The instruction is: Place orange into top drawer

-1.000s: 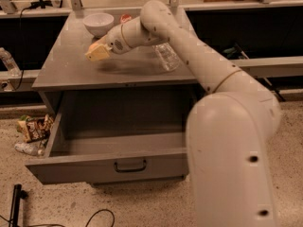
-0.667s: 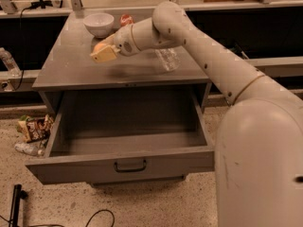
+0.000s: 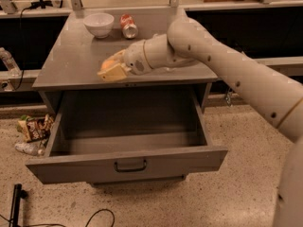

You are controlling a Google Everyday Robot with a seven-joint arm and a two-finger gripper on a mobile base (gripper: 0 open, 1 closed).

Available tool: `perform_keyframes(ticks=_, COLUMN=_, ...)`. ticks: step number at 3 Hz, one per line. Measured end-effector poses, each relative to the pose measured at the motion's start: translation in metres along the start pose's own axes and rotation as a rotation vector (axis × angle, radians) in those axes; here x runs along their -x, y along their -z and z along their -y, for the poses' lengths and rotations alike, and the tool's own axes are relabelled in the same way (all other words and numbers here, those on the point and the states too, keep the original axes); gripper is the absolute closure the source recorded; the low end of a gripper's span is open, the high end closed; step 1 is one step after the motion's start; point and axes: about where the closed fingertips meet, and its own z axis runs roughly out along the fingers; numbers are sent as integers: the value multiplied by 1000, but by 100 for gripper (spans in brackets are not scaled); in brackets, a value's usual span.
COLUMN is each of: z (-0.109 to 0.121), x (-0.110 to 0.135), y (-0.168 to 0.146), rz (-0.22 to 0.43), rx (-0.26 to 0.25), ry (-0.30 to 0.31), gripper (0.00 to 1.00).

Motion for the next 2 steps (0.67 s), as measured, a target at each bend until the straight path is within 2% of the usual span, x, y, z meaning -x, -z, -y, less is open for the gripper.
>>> perform_keyframes(ticks=1, z=-38, x=-24, y=23, rz=-45, rx=-24, ry=-37, gripper=100)
perform_keyframes(ticks=2, z=-61, x=-44, y=39, rz=-94, rx=-43, ry=-70, gripper=100)
